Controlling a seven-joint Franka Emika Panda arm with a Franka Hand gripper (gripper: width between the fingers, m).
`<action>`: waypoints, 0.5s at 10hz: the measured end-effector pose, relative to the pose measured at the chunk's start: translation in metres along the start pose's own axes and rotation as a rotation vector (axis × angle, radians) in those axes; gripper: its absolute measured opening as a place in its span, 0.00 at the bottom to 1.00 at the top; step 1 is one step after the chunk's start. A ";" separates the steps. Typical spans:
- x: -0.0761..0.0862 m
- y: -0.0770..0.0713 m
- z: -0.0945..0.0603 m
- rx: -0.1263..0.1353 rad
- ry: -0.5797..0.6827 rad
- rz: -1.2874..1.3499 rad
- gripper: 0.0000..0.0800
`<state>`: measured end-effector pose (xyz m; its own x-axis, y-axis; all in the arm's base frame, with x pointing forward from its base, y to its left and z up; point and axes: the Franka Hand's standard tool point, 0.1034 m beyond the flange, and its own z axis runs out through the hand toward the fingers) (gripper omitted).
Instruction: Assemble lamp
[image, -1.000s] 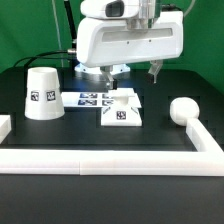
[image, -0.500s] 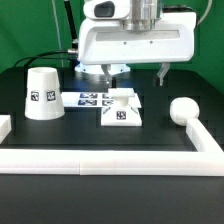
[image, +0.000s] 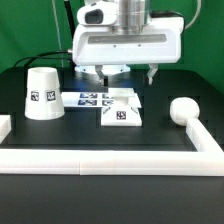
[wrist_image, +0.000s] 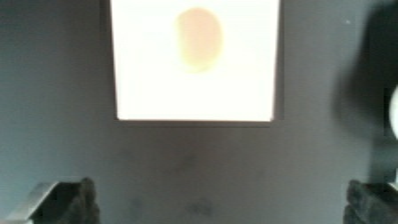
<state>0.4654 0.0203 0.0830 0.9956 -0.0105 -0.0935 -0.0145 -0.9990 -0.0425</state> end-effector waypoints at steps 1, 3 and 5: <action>-0.009 0.009 0.003 0.001 -0.011 0.021 0.88; -0.012 0.007 0.006 -0.001 -0.003 0.024 0.88; -0.012 0.007 0.006 -0.001 -0.003 0.024 0.88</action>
Offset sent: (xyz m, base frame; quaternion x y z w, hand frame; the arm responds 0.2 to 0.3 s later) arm 0.0000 0.0000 0.0000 0.0000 0.0000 0.0000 1.0000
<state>0.4532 0.0133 0.0776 0.9946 -0.0344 -0.0978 -0.0384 -0.9985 -0.0394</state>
